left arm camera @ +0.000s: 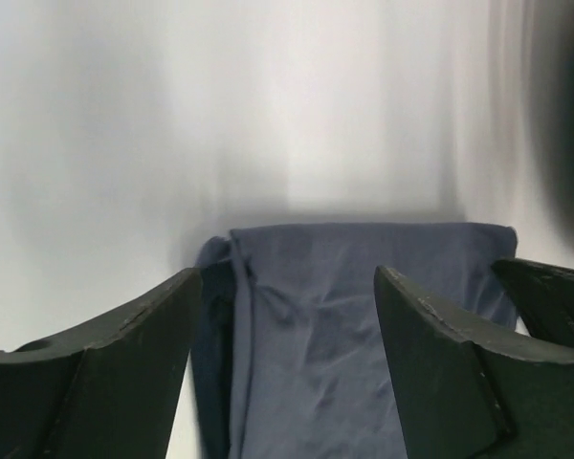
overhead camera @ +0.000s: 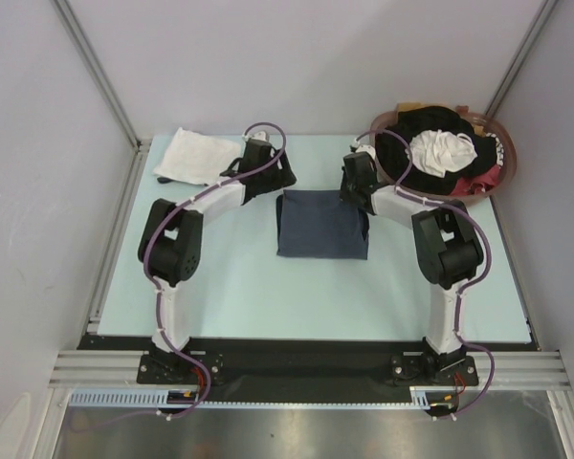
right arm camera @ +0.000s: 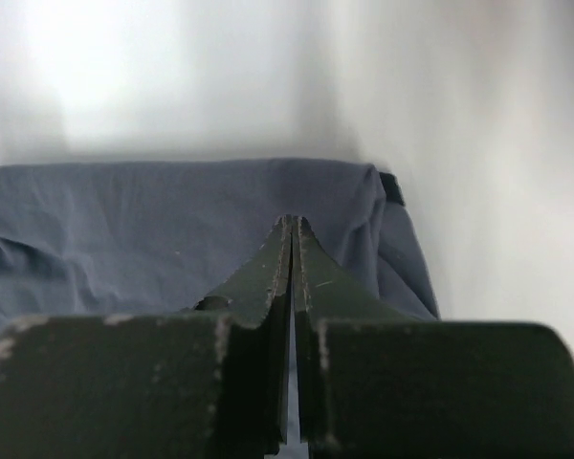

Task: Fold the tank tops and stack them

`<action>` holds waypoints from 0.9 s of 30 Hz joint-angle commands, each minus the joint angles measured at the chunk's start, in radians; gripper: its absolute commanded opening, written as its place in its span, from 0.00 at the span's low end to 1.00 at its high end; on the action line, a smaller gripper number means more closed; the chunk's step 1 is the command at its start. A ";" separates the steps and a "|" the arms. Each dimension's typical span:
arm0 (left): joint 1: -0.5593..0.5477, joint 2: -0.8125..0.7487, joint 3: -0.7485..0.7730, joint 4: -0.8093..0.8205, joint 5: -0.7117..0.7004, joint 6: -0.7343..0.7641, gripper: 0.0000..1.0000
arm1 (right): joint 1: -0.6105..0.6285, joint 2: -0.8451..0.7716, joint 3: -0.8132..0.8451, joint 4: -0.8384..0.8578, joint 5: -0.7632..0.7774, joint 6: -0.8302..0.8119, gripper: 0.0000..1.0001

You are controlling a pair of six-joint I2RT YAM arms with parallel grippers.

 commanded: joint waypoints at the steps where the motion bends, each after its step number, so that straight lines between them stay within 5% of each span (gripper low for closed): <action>1: -0.022 -0.138 0.021 -0.115 -0.120 0.122 0.80 | 0.003 -0.099 0.039 -0.043 0.103 -0.082 0.00; 10: -0.040 -0.217 -0.156 -0.153 -0.065 0.114 0.83 | 0.021 -0.266 -0.003 -0.092 0.080 -0.088 0.12; 15: -0.042 -0.169 -0.200 -0.133 -0.015 0.102 0.83 | 0.020 -0.447 -0.163 -0.050 0.013 -0.055 0.18; 23: -0.049 -0.095 -0.196 -0.110 0.093 0.077 0.83 | -0.045 -0.504 -0.258 -0.187 -0.139 0.036 0.55; 27: -0.049 -0.106 -0.227 -0.089 0.104 0.073 0.87 | -0.092 -0.507 -0.401 -0.109 -0.271 0.091 0.73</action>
